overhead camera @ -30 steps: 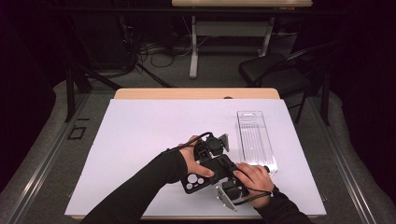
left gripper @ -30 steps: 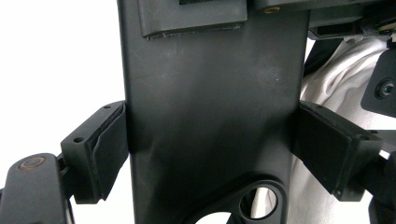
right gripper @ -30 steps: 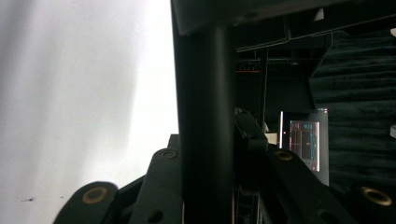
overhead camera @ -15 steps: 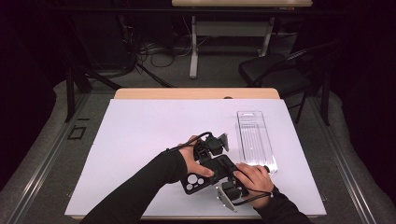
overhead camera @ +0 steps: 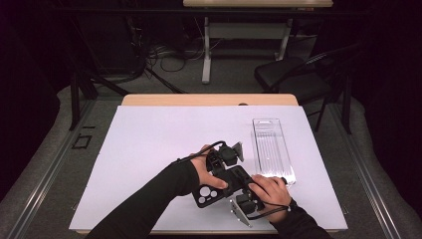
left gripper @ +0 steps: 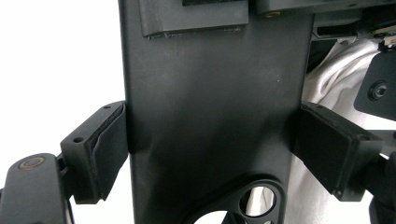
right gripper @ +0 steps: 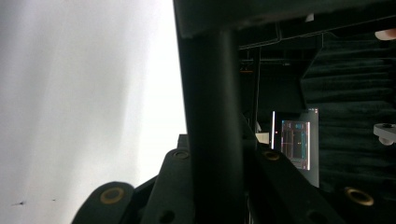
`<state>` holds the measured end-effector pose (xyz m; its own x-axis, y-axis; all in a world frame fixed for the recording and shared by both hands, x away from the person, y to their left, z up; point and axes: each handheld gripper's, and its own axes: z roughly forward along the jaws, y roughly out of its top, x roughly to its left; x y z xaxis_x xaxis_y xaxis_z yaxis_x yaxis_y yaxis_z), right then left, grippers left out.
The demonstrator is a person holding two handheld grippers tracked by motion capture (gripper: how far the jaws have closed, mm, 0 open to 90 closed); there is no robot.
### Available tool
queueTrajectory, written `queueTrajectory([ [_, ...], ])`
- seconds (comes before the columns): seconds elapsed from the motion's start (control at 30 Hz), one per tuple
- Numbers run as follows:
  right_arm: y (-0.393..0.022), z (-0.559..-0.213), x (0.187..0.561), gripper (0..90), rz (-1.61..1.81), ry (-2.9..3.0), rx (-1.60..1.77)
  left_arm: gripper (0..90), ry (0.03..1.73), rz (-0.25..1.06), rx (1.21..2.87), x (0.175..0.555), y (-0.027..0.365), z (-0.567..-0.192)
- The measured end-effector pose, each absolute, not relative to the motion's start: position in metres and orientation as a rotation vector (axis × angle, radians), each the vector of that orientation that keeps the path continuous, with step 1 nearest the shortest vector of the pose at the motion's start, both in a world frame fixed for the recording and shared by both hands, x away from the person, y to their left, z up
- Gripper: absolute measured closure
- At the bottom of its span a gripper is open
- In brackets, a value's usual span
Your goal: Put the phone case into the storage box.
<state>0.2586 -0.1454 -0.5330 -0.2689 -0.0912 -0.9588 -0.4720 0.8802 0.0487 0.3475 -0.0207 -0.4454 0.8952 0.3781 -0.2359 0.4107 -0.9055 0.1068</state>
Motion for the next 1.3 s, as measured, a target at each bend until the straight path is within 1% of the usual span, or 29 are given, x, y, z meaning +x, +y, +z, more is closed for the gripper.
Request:
queueTrajectory([
  [0.57,-0.1452,-0.5338,0.2585,87.3,0.388,1.81,-0.425,14.2,0.627,-0.35,2.888,0.349,-0.0187,-0.4457],
  [1.3,-0.1457,-0.5331,0.2582,88.2,0.395,1.808,-0.414,13.5,0.633,-0.371,2.872,0.3499,-0.017,-0.4449],
])
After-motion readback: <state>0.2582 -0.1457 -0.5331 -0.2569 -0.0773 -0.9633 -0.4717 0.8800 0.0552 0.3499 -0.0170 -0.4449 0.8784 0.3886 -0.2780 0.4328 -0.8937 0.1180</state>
